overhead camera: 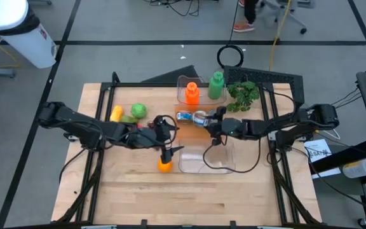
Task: Pick & Place Food Item
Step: Put the blue pink tuna can into the orange bin, then put the orange into the bottom transparent bin
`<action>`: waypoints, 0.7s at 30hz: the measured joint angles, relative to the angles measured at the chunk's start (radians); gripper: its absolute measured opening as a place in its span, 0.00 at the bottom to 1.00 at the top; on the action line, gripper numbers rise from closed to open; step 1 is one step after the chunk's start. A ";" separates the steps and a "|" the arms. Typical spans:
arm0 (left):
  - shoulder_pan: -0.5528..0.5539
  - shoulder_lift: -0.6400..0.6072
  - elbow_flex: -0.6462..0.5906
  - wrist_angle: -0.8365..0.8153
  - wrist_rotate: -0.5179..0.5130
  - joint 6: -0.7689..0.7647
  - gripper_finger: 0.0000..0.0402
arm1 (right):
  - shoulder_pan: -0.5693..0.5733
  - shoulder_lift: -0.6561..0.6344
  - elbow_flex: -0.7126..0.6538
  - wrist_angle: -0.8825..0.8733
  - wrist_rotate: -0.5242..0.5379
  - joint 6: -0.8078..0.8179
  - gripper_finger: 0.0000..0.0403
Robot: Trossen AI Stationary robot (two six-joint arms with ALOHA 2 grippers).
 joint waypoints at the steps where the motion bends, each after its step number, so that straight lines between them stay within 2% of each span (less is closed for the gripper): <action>1: 0.004 -0.002 0.000 -0.001 0.000 -0.002 0.96 | 0.000 0.000 0.000 0.001 -0.020 0.000 0.59; 5: 0.009 0.000 0.000 -0.011 0.000 -0.011 0.97 | 0.000 -0.001 0.000 -0.002 -0.053 0.006 0.79; 9: 0.010 -0.001 0.000 -0.017 0.000 -0.013 0.97 | 0.000 -0.001 0.000 -0.001 -0.050 0.019 0.90; 14: 0.009 -0.001 0.000 -0.054 0.002 -0.082 0.97 | 0.006 -0.029 0.001 0.012 -0.049 0.077 0.92; 17: 0.005 -0.001 0.000 -0.089 0.045 -0.135 0.97 | 0.026 -0.065 0.001 0.016 -0.047 0.092 0.92; 21: -0.005 -0.001 0.000 -0.218 0.108 -0.218 0.97 | 0.077 -0.129 0.001 0.045 -0.048 0.090 0.90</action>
